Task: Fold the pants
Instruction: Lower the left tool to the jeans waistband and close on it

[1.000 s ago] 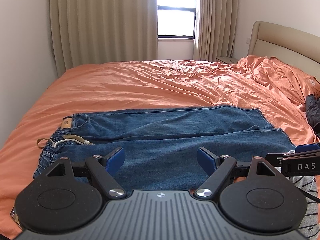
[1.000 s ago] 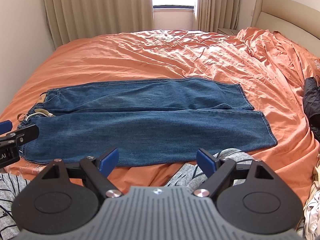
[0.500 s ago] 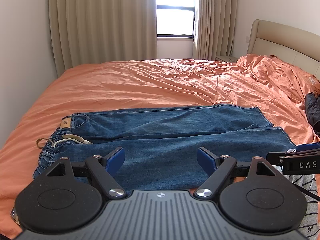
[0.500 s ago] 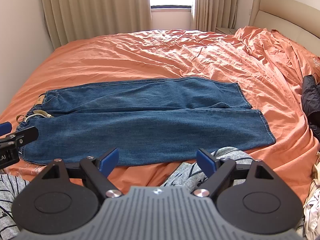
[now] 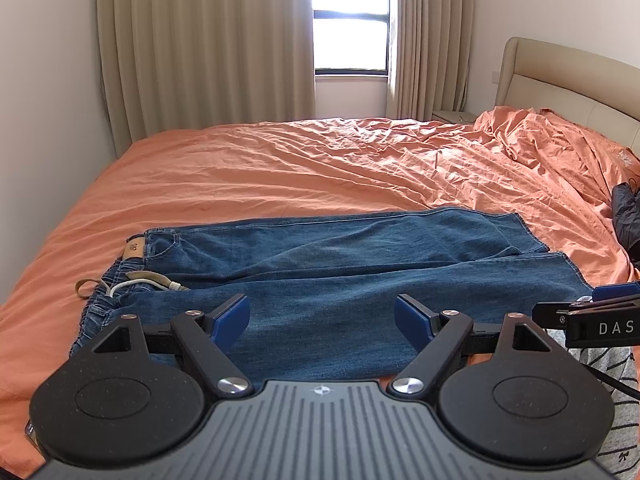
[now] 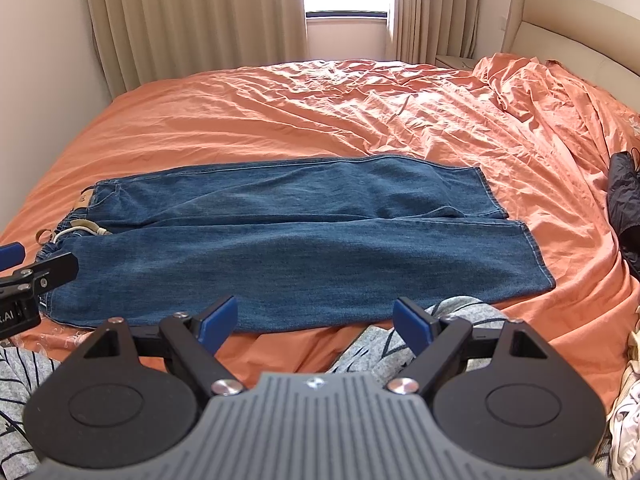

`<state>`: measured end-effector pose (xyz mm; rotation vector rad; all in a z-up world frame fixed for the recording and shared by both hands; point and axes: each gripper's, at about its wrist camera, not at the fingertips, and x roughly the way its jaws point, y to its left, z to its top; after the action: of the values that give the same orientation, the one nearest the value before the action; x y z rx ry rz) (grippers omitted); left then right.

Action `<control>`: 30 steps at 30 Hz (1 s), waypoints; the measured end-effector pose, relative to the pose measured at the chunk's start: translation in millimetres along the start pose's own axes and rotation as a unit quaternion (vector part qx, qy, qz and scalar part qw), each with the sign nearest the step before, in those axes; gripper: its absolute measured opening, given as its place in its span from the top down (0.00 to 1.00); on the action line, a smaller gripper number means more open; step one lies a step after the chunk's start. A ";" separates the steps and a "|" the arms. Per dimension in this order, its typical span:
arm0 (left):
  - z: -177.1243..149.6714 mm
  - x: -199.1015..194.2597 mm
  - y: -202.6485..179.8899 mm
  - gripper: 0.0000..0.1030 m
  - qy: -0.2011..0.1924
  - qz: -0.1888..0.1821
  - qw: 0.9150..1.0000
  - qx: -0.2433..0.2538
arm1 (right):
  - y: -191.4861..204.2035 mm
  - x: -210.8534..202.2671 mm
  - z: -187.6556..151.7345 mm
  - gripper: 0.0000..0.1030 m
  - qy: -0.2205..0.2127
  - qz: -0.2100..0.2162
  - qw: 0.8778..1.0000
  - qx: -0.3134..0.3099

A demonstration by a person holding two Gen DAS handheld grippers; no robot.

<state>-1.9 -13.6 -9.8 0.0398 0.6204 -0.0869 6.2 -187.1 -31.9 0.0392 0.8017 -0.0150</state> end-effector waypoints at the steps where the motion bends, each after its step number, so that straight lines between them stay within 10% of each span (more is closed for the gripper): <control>1: -0.3 -0.2 0.2 0.07 0.002 -0.001 1.000 0.001 | 0.2 0.1 -0.1 0.21 0.000 0.000 1.000 0.001; 13: 5.8 23.3 65.8 0.13 0.015 0.006 1.000 -0.002 | -29.3 30.0 10.8 0.21 -0.063 0.051 0.997 0.005; 17: 10.1 43.0 118.6 0.21 0.047 0.002 0.998 -0.041 | -42.2 62.8 22.6 0.24 -0.060 0.066 0.996 0.005; 20: 11.8 60.3 168.8 0.31 0.069 -0.013 0.992 -0.103 | -46.8 92.6 29.7 0.49 -0.050 0.072 0.996 -0.003; 30: -0.8 133.9 311.6 0.19 0.139 0.028 0.976 -0.166 | -72.1 178.9 38.2 0.52 -0.010 0.119 0.992 0.028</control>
<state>135.2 287.3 -84.9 -0.2575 0.9071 0.0793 156.1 -260.5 -136.1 0.1883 0.7724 0.1882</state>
